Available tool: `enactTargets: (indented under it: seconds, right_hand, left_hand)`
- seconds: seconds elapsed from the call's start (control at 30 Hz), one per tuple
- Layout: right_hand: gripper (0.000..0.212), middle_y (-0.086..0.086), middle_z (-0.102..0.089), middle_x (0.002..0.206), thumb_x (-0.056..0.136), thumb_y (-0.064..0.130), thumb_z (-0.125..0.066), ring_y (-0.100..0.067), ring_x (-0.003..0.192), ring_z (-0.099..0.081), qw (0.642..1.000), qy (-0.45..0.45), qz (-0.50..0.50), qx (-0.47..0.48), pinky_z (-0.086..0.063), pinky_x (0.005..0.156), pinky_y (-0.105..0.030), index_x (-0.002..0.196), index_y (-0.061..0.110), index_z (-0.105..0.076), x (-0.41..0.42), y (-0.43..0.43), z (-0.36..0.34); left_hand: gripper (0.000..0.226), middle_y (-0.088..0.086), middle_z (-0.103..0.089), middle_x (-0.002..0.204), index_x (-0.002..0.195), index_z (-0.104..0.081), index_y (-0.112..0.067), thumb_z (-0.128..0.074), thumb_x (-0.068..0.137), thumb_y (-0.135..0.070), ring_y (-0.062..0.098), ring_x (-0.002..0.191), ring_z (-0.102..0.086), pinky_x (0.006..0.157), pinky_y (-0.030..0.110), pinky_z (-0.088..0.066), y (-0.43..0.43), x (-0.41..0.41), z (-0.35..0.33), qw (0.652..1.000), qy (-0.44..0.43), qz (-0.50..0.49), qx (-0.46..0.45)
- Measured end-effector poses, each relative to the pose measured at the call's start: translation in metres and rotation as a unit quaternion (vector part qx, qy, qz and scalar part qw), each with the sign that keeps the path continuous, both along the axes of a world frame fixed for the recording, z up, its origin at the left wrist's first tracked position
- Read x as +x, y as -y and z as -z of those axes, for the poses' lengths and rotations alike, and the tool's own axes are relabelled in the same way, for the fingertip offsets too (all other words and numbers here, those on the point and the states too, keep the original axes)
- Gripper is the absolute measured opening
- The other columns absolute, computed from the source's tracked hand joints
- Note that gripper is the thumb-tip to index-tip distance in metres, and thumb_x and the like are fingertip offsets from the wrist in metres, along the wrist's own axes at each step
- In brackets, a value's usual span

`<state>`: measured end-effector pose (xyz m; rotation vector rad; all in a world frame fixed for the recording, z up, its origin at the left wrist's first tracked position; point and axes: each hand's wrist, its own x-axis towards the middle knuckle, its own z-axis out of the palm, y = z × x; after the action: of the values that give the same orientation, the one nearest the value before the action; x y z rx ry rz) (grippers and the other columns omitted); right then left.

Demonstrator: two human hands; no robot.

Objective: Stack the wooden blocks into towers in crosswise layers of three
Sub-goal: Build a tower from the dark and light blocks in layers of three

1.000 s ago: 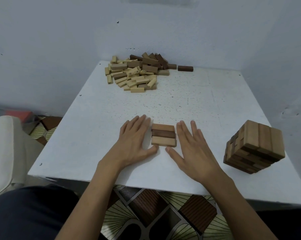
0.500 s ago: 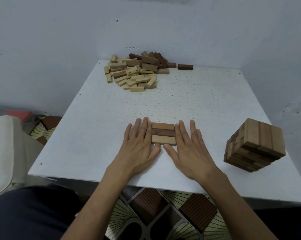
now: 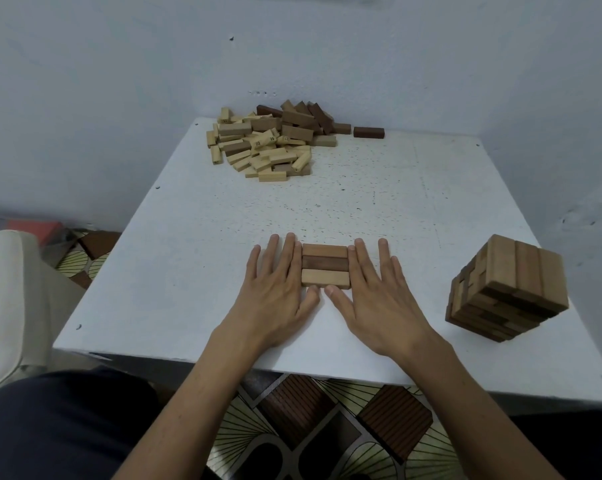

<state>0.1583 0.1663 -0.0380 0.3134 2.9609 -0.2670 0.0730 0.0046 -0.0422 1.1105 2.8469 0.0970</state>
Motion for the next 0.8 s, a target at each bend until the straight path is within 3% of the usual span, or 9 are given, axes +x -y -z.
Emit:
enactTargets:
  seconds: [0.07, 0.2, 0.33, 0.5, 0.8]
  right_hand:
    - [0.094, -0.003, 0.023, 0.163, 0.081, 0.071, 0.016, -0.028, 0.145, 0.033, 1.0, 0.003, 0.002, -0.002, 0.016, 0.12, -0.04, 0.155, 0.013, 0.017, 0.0, 0.0, -0.003]
    - [0.086, -0.004, 0.02, 0.164, 0.097, 0.063, -0.021, -0.024, 0.146, 0.032, 0.999, 0.002, 0.01, -0.053, 0.015, 0.121, -0.037, 0.155, 0.011, 0.016, 0.001, -0.006, -0.012]
    - [0.086, 0.007, 0.014, 0.165, 0.099, 0.051, -0.041, -0.015, 0.147, 0.028, 0.989, -0.039, -0.016, -0.139, 0.008, 0.122, -0.032, 0.156, 0.017, 0.013, 0.0, -0.013, -0.016]
    - [0.083, 0.016, 0.004, 0.164, 0.098, 0.036, -0.051, -0.004, 0.148, 0.019, 0.979, -0.054, -0.035, -0.193, 0.003, 0.117, -0.023, 0.158, 0.024, 0.004, -0.001, -0.016, -0.019]
    - [0.077, 0.015, -0.008, 0.164, 0.098, 0.03, -0.051, -0.002, 0.15, 0.01, 0.977, -0.066, -0.031, -0.199, -0.002, 0.116, -0.024, 0.158, 0.027, -0.003, -0.004, -0.02, -0.014]
  left_hand:
    - [0.094, 0.007, 0.013, 0.165, 0.156, 0.009, -0.008, 0.016, 0.078, -0.06, 0.025, 0.151, 0.017, 0.118, 0.04, 0.016, 0.001, -0.002, 0.0, 1.0, 0.003, 0.003, 0.0]
    - [0.096, 0.006, 0.01, 0.166, 0.157, 0.005, -0.01, 0.008, 0.079, -0.066, 0.021, 0.152, 0.015, 0.12, 0.04, 0.013, 0.009, -0.009, -0.001, 1.0, 0.009, 0.001, 0.015]
    - [0.098, 0.0, -0.002, 0.167, 0.159, 0.0, -0.015, -0.014, 0.079, -0.071, 0.016, 0.153, 0.006, 0.121, 0.035, 0.009, 0.017, -0.024, -0.003, 0.996, 0.033, 0.031, 0.076]
    - [0.098, -0.007, -0.027, 0.161, 0.158, -0.013, -0.02, -0.039, 0.076, -0.067, 0.011, 0.15, -0.017, 0.122, 0.032, -0.001, 0.019, -0.034, -0.01, 0.972, 0.117, 0.086, 0.186]
    - [0.097, -0.012, -0.043, 0.15, 0.157, -0.019, -0.023, -0.049, 0.074, -0.063, 0.01, 0.146, -0.026, 0.123, 0.036, -0.007, 0.018, -0.042, -0.006, 0.96, 0.151, 0.086, 0.221]
